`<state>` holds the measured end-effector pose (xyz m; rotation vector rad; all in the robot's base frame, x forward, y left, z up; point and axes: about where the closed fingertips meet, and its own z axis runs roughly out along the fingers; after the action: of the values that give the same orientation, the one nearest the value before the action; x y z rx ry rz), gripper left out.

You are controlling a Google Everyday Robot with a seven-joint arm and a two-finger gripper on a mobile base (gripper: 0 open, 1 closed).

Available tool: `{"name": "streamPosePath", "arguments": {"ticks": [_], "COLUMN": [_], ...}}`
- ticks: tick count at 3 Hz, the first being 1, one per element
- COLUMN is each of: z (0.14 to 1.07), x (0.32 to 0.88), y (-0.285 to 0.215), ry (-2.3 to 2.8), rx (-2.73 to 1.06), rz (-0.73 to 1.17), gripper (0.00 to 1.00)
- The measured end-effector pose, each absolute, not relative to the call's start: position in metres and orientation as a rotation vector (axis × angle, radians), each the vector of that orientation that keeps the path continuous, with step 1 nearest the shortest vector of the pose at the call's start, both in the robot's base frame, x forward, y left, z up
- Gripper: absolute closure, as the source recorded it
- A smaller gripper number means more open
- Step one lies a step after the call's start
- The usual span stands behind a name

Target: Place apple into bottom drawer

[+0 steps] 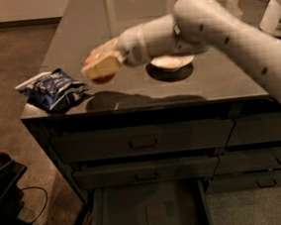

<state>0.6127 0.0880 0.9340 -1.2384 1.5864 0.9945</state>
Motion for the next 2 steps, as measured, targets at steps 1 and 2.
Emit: {"name": "streamPosePath", "arguments": {"ticks": [1,2], "z": [0.9187,0.9183], "x": [0.5723,0.5731], "y": [0.0939,0.0982], "ry": [1.615,1.621], "rx": [-1.217,-1.227], "rz": [1.007,1.005], "gripper": [1.0,1.0]}}
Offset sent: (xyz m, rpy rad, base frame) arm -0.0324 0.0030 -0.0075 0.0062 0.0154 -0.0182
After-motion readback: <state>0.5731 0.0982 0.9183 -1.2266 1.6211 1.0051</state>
